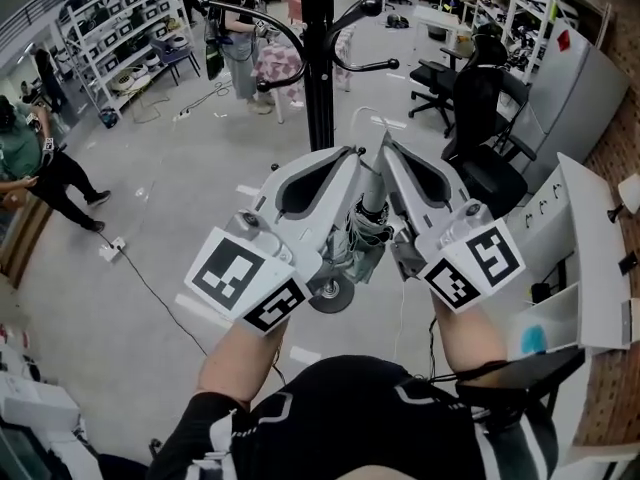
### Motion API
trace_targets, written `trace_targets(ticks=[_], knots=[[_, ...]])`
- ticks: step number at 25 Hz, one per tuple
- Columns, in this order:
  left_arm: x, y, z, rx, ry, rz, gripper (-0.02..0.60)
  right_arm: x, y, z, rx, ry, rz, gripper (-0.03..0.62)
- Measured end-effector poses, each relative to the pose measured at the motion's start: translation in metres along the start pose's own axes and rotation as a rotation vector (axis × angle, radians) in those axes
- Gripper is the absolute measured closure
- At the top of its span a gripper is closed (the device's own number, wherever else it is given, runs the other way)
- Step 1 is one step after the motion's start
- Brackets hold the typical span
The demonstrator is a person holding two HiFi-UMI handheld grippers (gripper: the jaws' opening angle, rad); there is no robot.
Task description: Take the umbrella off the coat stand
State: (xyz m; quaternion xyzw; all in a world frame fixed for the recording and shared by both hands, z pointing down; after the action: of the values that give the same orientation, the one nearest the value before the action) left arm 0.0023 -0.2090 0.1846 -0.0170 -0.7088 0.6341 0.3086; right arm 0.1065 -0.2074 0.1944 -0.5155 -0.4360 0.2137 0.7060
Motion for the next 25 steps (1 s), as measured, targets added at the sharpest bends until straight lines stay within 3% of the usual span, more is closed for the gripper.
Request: trace_targets(ticks=[14,25], knots=[[0.009,-0.040,-0.009,0.038,0.084,0.033,0.569,0.023,-0.033,-0.012,-0.082,0.086,0.073,0.586],[0.025,-0.072,-0.015,0.082,0.120,0.070,0.569,0.039,-0.067,-0.007,-0.128,0.096,0.135,0.586]])
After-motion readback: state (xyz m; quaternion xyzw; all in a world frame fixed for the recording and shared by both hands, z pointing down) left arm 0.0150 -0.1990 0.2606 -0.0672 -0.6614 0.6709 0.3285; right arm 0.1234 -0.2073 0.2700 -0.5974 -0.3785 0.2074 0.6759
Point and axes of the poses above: the fingertips, and each gripper's own axes: x backward along the fingers, z to its left, y out of its top, the point moved 4 cm from there along x, backward along the fingers, and after that the axes turned 2 degrees about -z, right-handed, at the moved point
